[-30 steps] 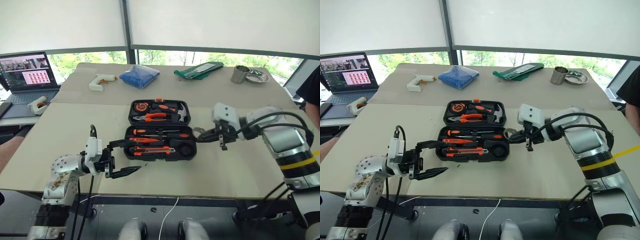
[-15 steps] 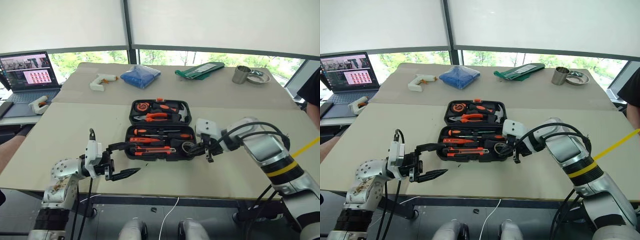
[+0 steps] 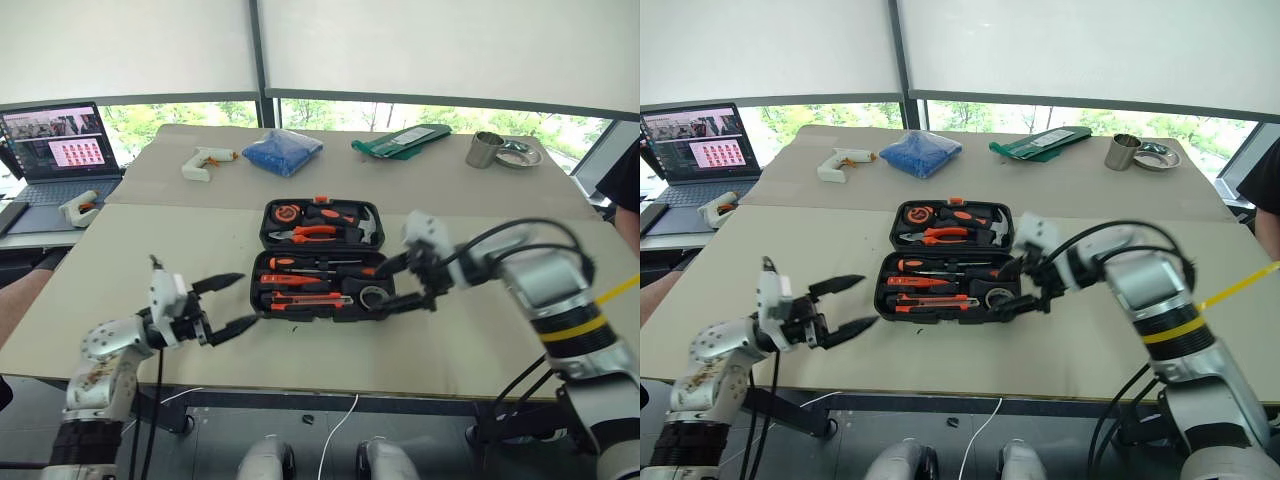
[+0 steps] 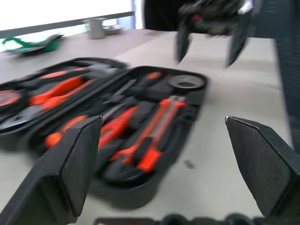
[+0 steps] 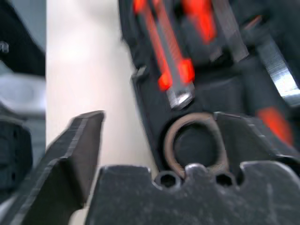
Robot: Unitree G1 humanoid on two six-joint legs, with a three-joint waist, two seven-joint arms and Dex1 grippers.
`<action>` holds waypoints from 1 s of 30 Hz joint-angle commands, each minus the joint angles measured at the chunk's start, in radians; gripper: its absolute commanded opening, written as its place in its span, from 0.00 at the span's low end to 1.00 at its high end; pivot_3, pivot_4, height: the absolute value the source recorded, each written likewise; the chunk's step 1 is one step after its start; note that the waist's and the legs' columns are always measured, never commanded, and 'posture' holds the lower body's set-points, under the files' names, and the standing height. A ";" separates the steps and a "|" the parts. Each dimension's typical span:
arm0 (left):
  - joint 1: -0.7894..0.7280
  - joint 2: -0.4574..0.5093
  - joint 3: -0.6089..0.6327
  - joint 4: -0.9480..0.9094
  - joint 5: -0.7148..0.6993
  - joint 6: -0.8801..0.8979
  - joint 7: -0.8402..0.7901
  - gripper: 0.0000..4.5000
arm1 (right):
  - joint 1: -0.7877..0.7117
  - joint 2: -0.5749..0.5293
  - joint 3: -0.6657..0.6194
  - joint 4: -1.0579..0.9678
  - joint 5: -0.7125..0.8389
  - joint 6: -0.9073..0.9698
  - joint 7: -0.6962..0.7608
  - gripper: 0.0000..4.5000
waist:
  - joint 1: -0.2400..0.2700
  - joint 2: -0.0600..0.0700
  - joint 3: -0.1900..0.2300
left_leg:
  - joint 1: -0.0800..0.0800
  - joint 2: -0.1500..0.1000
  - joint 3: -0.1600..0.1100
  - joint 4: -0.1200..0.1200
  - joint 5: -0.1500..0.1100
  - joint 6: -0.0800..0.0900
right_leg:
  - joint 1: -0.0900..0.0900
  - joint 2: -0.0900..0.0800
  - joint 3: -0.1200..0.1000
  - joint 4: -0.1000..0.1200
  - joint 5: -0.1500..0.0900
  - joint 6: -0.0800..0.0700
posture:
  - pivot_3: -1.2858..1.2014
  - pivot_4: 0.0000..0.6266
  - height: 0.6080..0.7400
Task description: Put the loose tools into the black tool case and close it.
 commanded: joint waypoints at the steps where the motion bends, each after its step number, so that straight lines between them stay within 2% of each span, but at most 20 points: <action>1: -0.102 0.019 0.039 0.071 0.094 0.051 0.211 0.74 | -0.005 0.011 -0.095 0.168 -0.050 -0.135 -0.150 0.92 | 0.004 -0.001 0.000 | 0.000 0.000 0.000 0.000 0.000 0.000 | 0.000 0.000 -0.001 0.000 0.000 0.000 | 0.52 0.24 0.99; 3: -0.169 0.012 0.032 0.140 0.145 0.092 0.324 0.58 | -0.005 0.021 -0.078 0.262 -0.116 -0.257 -0.212 0.81 | 0.005 -0.001 0.000 | 0.001 -0.001 0.000 0.000 0.000 0.000 | 0.001 0.000 0.000 0.000 0.000 0.000 | 0.52 0.24 0.99; 6: -0.264 0.000 -0.006 0.259 0.216 0.138 0.418 0.32 | -0.037 0.068 -0.058 0.421 -0.196 -0.438 -0.317 0.58 | 0.001 -0.002 0.001 | 0.001 -0.003 0.002 0.000 0.001 -0.001 | 0.001 0.001 0.000 0.000 0.000 0.001 | 0.52 0.24 0.99; 10: -0.384 -0.034 -0.078 0.409 0.276 0.155 0.418 0.01 | -0.094 0.144 -0.025 0.654 -0.279 -0.640 -0.401 0.28 | -0.012 -0.002 0.001 | 0.001 -0.003 0.005 -0.002 0.002 -0.002 | 0.000 0.001 0.000 0.000 0.001 0.001 | 0.52 0.24 0.99; 13: -0.465 -0.063 -0.114 0.523 0.303 0.137 0.397 0.00 | -0.132 0.209 -0.025 0.779 -0.287 -0.710 -0.406 0.04 | -0.019 -0.003 0.002 | 0.000 -0.003 0.007 -0.002 0.002 -0.003 | 0.000 0.002 0.000 0.001 0.001 0.001 | 0.52 0.24 0.99; 14: -0.490 -0.072 -0.127 0.560 0.314 0.132 0.389 0.00 | -0.138 0.228 -0.022 0.809 -0.290 -0.718 -0.399 0.01 | -0.021 -0.003 0.002 | 0.000 -0.002 0.008 -0.002 0.003 -0.004 | 0.000 0.002 0.000 0.001 0.001 0.001 | 0.52 0.24 0.99; 21: -0.566 -0.110 -0.199 0.671 0.358 0.154 0.299 0.00 | -0.146 0.306 -0.034 0.840 -0.277 -0.762 -0.362 0.01 | -0.022 -0.003 0.002 | 0.000 -0.002 0.008 -0.002 0.003 -0.004 | 0.000 0.003 0.000 0.001 0.001 0.001 | 0.52 0.24 0.99; 26: -0.530 -0.110 -0.228 0.607 0.357 0.139 0.187 0.00 | -0.067 0.284 -0.032 0.694 -0.228 -0.714 -0.214 0.01 | -0.022 -0.003 0.002 | 0.000 -0.002 0.008 -0.003 0.003 -0.004 | 0.000 0.002 0.000 0.001 0.001 0.001 | 0.52 0.24 0.99; 30: -0.486 -0.105 -0.258 0.527 0.365 0.146 0.127 0.00 | 0.022 0.246 -0.047 0.526 -0.201 -0.634 -0.174 0.01 | -0.020 -0.003 0.002 | 0.000 -0.002 0.007 -0.003 0.002 -0.004 | 0.000 0.002 0.000 0.001 0.000 0.001 | 0.52 0.24 0.99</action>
